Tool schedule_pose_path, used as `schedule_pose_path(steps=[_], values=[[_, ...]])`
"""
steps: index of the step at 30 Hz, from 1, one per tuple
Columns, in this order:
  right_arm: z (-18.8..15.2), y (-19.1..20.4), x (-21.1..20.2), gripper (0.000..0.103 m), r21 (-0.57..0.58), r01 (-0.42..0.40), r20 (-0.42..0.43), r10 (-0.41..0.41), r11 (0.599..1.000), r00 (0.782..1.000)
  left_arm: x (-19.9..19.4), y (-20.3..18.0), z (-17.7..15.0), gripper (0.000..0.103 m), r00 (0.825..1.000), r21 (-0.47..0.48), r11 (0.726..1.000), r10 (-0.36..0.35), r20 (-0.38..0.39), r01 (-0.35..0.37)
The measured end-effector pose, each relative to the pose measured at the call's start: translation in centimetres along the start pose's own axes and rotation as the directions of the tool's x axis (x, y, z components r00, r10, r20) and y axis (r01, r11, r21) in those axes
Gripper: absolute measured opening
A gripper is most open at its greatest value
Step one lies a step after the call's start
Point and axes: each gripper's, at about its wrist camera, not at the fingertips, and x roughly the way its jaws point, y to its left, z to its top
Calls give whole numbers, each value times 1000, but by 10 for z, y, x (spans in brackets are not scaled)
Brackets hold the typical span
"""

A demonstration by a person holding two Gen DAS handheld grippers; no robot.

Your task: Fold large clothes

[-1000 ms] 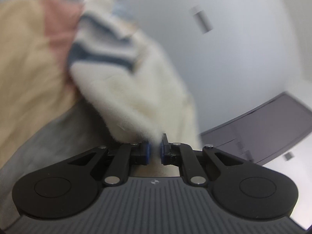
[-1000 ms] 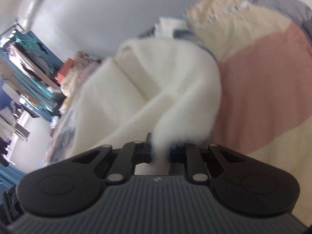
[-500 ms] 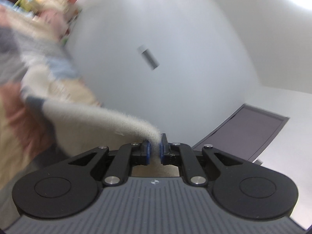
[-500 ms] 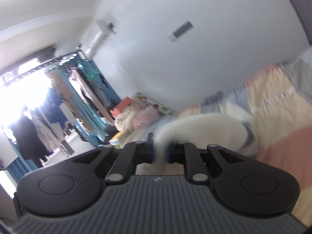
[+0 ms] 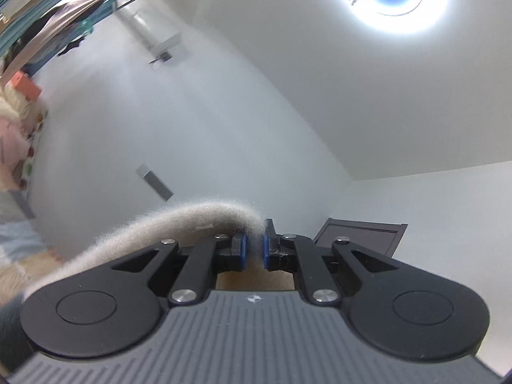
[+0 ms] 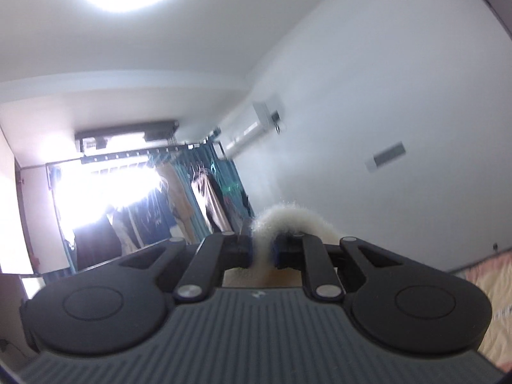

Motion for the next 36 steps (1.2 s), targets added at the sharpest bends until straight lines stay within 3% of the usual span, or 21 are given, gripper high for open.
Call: schedule_pose_path(steps=[4, 9, 13, 16, 21, 27, 33, 36], values=[[4, -9, 30, 15, -48, 70, -18, -71, 996, 997, 25, 5, -2, 11, 999, -3, 999, 46, -22, -46], [-27, -47, 70, 15, -51, 167, -120, -172, 985, 978, 75, 95, -54, 12, 984, -35, 990, 133, -116, -138], [-59, -93, 114, 15, -66, 222, -194, -231, 973, 954, 111, 161, -87, 12, 960, -38, 977, 196, -202, -208], [-86, -130, 152, 15, -46, 260, -241, -263, 965, 934, 152, 207, -108, 12, 933, 13, 964, 259, -249, -264], [-155, -201, 224, 15, -19, 320, -352, -306, 947, 885, 221, 324, -152, 12, 866, -2, 920, 368, -339, -391], [-265, -272, 317, 15, -32, 386, -485, -352, 922, 801, 302, 488, -212, 12, 751, 45, 857, 473, -461, -513], [-358, -316, 350, 15, -36, 443, -595, -375, 896, 711, 328, 610, -270, 12, 640, 17, 792, 506, -578, -611], [-377, -328, 354, 15, -2, 470, -636, -364, 883, 681, 326, 641, -288, 12, 604, -7, 766, 501, -620, -642]])
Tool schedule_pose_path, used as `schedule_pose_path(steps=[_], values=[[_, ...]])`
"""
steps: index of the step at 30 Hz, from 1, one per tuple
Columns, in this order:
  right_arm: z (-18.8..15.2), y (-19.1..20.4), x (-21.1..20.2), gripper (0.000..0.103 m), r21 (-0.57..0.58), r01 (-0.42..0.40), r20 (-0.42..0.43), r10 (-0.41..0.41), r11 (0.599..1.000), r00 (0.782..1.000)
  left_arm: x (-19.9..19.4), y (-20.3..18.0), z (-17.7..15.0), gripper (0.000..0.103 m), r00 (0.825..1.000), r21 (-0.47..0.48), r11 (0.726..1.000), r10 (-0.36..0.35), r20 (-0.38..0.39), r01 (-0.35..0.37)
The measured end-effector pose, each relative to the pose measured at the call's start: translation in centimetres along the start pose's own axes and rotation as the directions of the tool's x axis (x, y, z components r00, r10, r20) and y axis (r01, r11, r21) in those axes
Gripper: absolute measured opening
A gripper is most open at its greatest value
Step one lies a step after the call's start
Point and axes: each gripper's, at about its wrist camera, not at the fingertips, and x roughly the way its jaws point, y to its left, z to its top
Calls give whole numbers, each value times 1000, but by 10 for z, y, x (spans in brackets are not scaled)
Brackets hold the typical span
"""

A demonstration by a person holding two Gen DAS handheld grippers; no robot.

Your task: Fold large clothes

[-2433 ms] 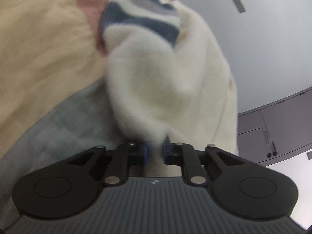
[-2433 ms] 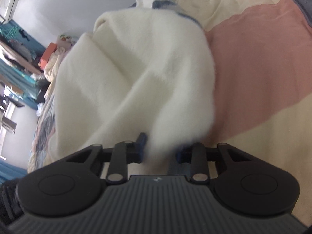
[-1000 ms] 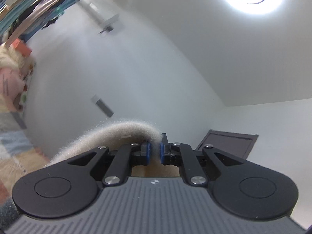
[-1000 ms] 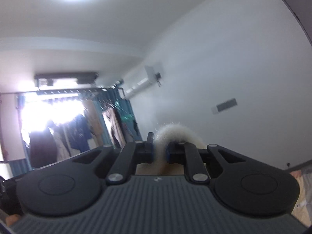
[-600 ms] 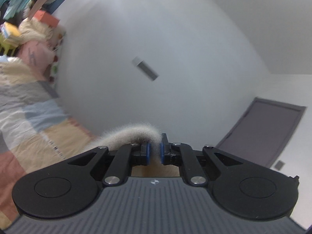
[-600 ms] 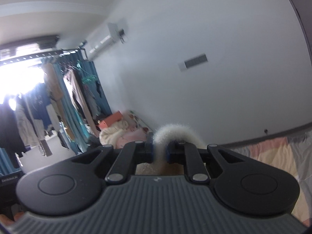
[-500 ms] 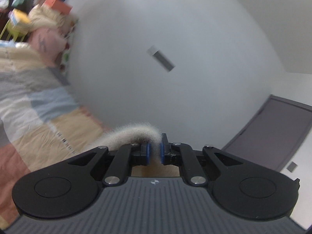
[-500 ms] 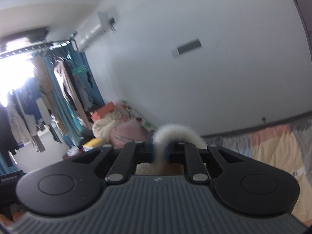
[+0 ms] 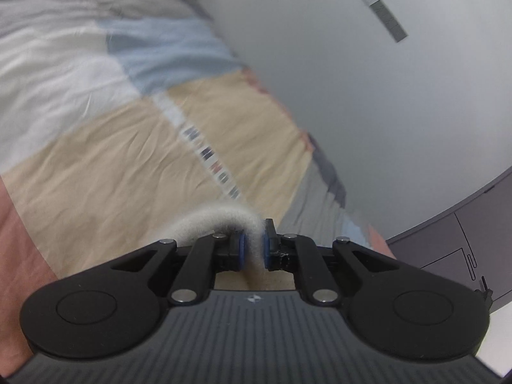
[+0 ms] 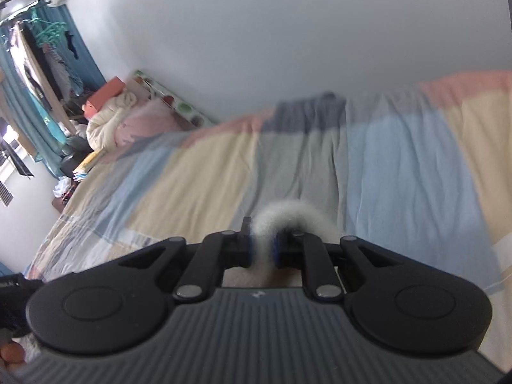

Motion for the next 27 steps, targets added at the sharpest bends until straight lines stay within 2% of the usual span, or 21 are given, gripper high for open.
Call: schedule_pose_path(steps=[4, 7, 8, 9, 10, 11, 12, 18, 27], values=[[-11, -6, 11, 15, -3, 18, -35, -18, 1000, 999, -9, -1, -12, 12, 999, 2, 1000, 29, -28, -29], [-15, -12, 15, 20, 24, 13, -44, -12, 1000, 999, -24, -9, -18, 14, 999, 21, 999, 30, -21, -29], [-15, -13, 13, 27, 26, 4, -44, -3, 1000, 999, -25, -12, -19, 22, 999, 37, 999, 31, -22, -30], [-16, -11, 10, 39, 23, -4, -46, 5, 1000, 999, -33, -18, -21, 35, 999, 53, 998, 33, -26, -31], [-17, -9, 6, 46, 17, -12, -47, 12, 1000, 999, -35, -21, -22, 44, 999, 63, 998, 34, -31, -32], [-18, -7, 4, 57, 11, -23, -47, 24, 1000, 999, -39, -24, -24, 62, 999, 72, 997, 30, -32, -27], [-19, -3, -2, 60, 2, -34, -46, 34, 999, 998, -41, -26, -26, 69, 999, 84, 996, 22, -31, -20], [-26, 22, -52, 61, -85, -50, -2, 50, 995, 999, -84, -41, -53, 69, 999, 152, 988, 41, -3, -40], [-69, 58, -182, 61, -221, -44, 68, 61, 974, 996, -206, -71, -122, 69, 996, 267, 962, 29, 86, -51]])
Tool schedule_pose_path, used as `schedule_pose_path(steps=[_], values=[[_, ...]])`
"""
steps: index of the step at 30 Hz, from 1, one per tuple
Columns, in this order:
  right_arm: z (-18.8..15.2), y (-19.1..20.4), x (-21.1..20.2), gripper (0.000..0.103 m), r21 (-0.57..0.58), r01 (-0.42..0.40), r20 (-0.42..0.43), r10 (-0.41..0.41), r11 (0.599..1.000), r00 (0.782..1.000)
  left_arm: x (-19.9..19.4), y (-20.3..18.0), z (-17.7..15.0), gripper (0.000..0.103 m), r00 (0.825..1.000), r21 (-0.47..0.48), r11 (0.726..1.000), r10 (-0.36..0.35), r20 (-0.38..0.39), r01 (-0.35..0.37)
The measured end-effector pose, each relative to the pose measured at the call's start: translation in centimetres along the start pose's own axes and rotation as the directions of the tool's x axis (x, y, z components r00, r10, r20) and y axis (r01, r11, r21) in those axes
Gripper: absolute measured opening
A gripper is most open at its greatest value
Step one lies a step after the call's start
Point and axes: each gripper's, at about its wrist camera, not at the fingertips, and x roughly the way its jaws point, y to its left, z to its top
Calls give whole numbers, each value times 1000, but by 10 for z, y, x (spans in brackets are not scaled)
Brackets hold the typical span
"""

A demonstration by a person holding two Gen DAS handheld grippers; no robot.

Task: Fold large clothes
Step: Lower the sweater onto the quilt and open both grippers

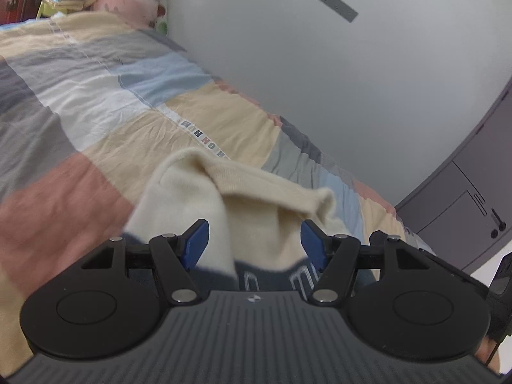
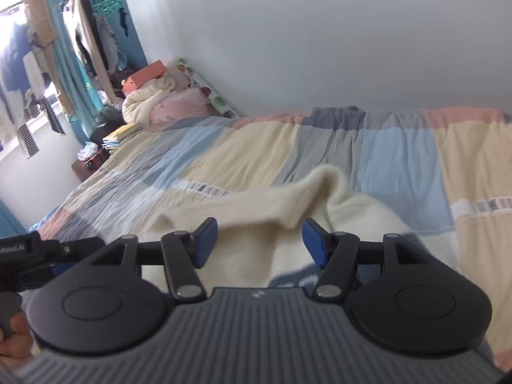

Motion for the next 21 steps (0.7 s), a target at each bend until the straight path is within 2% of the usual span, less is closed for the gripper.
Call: schedule_pose_path(steps=[7, 11, 16, 21], values=[[-33, 30, -96, 61, -56, 11, 21, -10, 998, 1000, -96, -16, -61, 69, 999, 15, 1000, 14, 32, -14], [-59, 42, -135, 61, -70, 6, 23, -4, 998, 1000, -131, -15, -93, 69, 999, 24, 999, 30, 40, -31], [-95, 43, -159, 61, -25, 23, 6, -23, 999, 1000, -157, 7, -126, 68, 997, -23, 998, 67, 35, -66], [-135, 35, -154, 61, -23, 64, -66, -65, 998, 996, -157, 24, -157, 67, 997, -40, 997, 73, -4, -73]])
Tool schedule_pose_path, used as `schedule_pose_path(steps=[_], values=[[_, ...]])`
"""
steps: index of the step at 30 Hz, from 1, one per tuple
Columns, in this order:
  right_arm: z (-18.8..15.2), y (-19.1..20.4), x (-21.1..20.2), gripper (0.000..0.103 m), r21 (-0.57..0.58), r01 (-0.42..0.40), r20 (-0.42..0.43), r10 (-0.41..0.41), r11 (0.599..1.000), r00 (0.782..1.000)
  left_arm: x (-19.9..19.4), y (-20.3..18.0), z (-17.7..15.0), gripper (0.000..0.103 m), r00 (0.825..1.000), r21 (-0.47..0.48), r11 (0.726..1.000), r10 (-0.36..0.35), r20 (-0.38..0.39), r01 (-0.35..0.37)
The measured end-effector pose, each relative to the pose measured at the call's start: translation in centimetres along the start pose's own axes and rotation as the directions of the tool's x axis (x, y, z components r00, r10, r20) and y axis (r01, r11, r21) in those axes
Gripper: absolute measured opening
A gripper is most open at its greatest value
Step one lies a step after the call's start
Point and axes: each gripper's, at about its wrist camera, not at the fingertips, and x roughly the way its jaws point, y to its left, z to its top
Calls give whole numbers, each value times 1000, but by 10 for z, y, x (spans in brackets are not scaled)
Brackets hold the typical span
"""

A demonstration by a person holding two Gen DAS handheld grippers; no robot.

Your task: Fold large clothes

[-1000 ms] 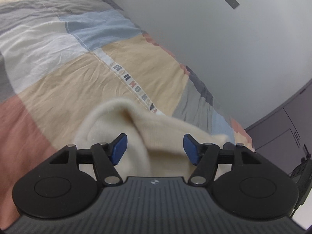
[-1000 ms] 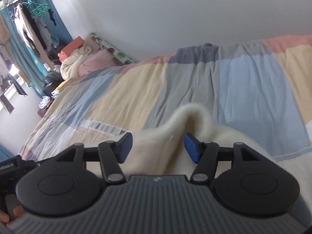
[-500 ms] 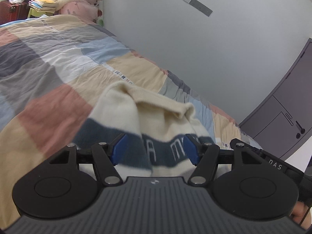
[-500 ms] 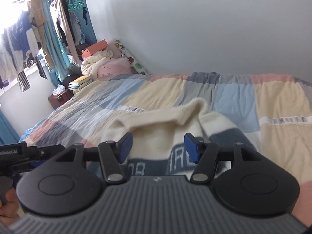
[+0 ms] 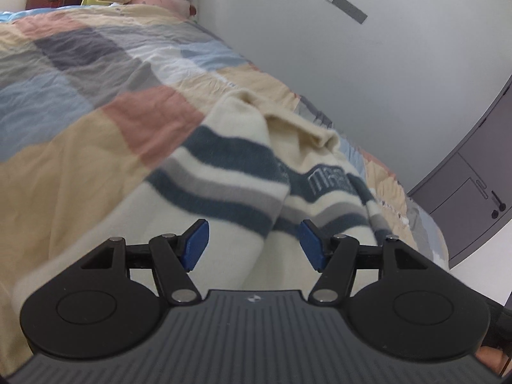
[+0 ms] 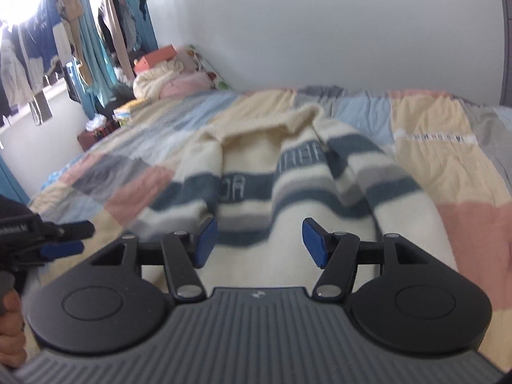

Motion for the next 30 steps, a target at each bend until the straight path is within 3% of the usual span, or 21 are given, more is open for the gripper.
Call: schedule_pose_path(steps=[7, 11, 16, 20, 22, 24, 28, 30], values=[[-24, -17, 6, 61, 91, 20, -48, -16, 996, 999, 25, 8, -31, 67, 997, 18, 999, 36, -72, -34], [-29, -18, 16, 61, 98, 26, -73, -19, 995, 997, 39, 1, -40, 67, 992, 89, 993, 87, -90, -79], [-33, -21, 27, 61, 116, 15, -95, -4, 993, 996, 47, -8, -48, 67, 983, 175, 971, 174, -50, -163], [-35, -21, 31, 61, 122, 15, -102, -2, 992, 995, 50, -10, -49, 41, 963, 229, 938, 269, -11, -260], [-36, -22, 32, 61, 126, 15, -107, -1, 992, 994, 50, -5, -46, 31, 963, 200, 944, 268, -11, -261], [-36, -23, 33, 61, 130, 13, -110, 2, 991, 994, 46, 0, -40, 14, 965, 157, 953, 262, 12, -260], [-35, -24, 33, 62, 135, 8, -107, 7, 991, 994, 30, 4, -25, 8, 964, 91, 964, 239, 115, -250], [-35, -24, 32, 63, 140, 5, -104, 10, 990, 995, 23, -1, -18, 8, 969, 78, 977, 185, 161, -199]])
